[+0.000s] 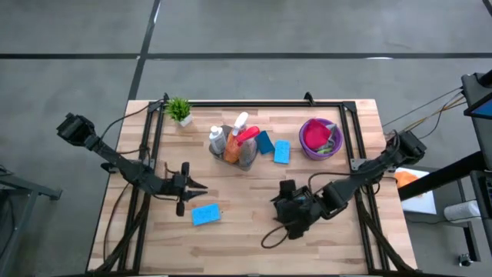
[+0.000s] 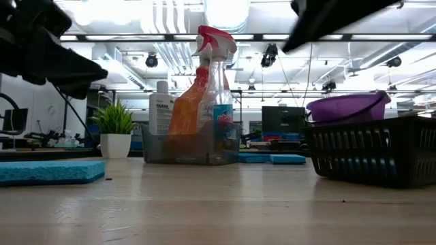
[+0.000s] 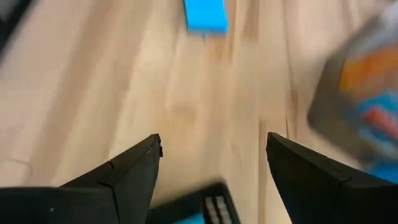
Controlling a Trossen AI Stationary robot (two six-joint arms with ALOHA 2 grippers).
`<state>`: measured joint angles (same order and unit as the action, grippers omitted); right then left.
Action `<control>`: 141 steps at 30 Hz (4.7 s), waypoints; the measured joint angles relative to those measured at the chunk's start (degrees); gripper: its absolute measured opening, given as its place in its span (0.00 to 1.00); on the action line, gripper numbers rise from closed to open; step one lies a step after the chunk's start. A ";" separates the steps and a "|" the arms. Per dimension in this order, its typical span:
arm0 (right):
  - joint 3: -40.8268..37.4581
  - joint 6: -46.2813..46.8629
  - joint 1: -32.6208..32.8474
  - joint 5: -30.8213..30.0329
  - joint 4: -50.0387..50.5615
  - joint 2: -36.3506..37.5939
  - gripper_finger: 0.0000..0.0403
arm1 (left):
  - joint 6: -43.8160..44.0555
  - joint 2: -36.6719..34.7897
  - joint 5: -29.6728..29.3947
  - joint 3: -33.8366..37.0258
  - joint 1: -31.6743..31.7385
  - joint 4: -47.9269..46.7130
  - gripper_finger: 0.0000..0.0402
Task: Pick & Place Kitchen Items
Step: Put the blue sponge into the black basket
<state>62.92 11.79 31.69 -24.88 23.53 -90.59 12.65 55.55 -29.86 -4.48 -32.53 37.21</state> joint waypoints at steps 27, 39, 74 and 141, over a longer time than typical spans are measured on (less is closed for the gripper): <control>-7.62 1.72 1.16 -5.84 -12.61 -0.55 0.72 | 24.78 23.11 23.29 -29.61 -1.14 -52.91 0.34; -8.04 2.62 1.96 -7.98 -12.79 -0.55 0.72 | 27.76 37.45 24.05 -36.39 -1.11 -56.88 0.34; -11.52 -6.18 1.72 -6.99 -34.71 -5.09 0.72 | 27.64 29.03 19.86 -41.11 -0.86 -65.76 0.00; -8.81 -8.36 2.00 -7.01 -30.48 -4.90 0.72 | 33.38 37.00 18.69 -40.38 -0.15 -58.96 0.00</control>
<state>54.11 3.42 33.69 -31.89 -6.95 -95.49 46.02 92.55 -11.17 -44.86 -32.69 -21.75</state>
